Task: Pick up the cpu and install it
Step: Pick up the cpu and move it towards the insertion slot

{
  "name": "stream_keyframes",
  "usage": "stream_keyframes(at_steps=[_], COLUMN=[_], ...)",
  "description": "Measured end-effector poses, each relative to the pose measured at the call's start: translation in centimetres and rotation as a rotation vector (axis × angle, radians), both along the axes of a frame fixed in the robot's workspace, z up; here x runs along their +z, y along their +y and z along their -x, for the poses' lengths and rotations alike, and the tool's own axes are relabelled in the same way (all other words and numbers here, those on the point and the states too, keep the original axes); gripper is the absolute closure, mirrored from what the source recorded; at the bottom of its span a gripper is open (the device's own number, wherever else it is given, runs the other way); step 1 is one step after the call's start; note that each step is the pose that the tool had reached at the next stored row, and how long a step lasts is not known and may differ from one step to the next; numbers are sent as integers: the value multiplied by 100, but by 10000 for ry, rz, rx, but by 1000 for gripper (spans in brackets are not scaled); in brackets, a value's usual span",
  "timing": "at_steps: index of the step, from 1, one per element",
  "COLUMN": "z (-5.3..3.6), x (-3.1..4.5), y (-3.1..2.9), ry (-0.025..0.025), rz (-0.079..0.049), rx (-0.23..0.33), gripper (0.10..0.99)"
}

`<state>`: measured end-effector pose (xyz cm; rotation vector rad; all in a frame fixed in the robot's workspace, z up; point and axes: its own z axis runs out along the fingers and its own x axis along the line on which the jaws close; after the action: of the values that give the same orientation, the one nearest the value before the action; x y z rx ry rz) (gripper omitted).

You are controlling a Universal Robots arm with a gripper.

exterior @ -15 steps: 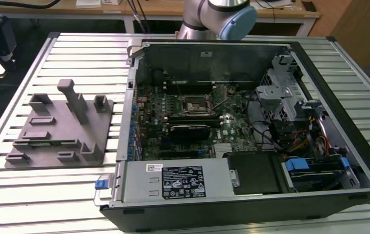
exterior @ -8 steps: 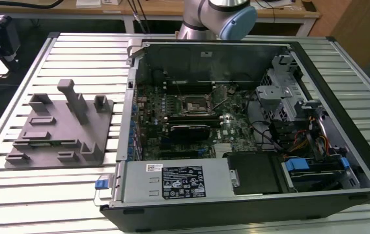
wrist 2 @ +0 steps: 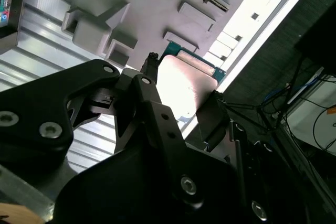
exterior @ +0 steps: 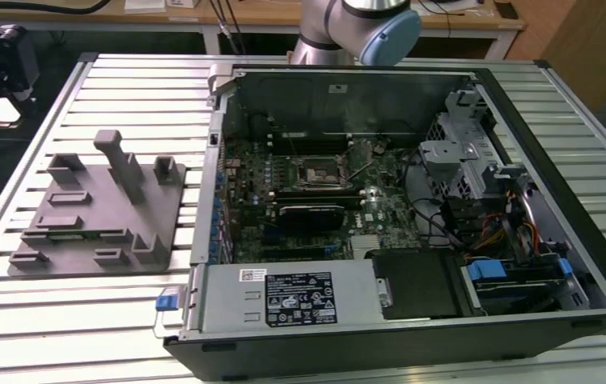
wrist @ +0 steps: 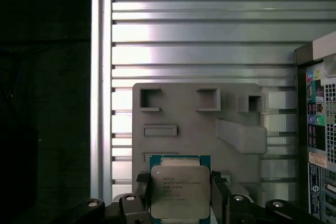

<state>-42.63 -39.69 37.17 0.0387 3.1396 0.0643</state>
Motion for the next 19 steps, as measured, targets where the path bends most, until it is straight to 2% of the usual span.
stream_keyframes(at_steps=[19], z=[-94], x=[0], y=[0], ry=[0], rz=[0], rx=[-1], gripper=[545])
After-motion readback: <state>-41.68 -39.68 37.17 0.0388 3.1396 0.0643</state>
